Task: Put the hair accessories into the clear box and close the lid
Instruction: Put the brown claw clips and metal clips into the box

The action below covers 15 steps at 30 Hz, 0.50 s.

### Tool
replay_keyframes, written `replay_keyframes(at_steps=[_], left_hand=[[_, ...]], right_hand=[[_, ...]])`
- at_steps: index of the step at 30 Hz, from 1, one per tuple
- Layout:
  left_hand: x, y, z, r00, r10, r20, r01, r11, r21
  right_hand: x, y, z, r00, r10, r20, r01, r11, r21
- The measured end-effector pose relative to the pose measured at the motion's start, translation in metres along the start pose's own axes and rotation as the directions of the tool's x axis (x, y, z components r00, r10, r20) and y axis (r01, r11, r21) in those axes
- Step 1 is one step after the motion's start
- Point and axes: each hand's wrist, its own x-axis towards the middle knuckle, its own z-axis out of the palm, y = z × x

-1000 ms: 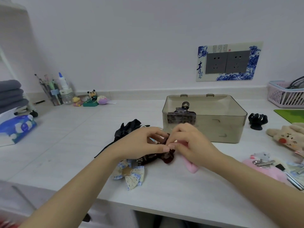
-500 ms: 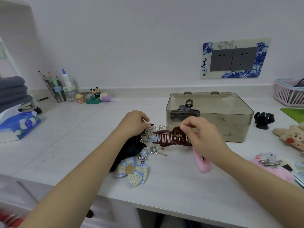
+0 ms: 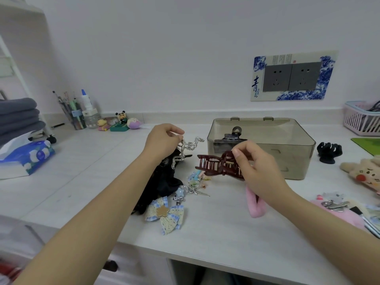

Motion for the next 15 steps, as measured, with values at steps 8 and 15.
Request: replay_keyframes(at_steps=[8,15], left_hand=[[0.01,0.035,-0.013,0.979,0.12,-0.164,-0.139,0.984,-0.113],[0.022,0.079,0.018,0.96,0.267,-0.08,-0.276,0.95,-0.145]], right_hand=[[0.025,-0.022,-0.022,0.987,0.163,0.004,-0.162,0.975,0.154],[0.068,-0.03,-0.07,0.964,0.227,-0.14,-0.229,0.973,0.003]])
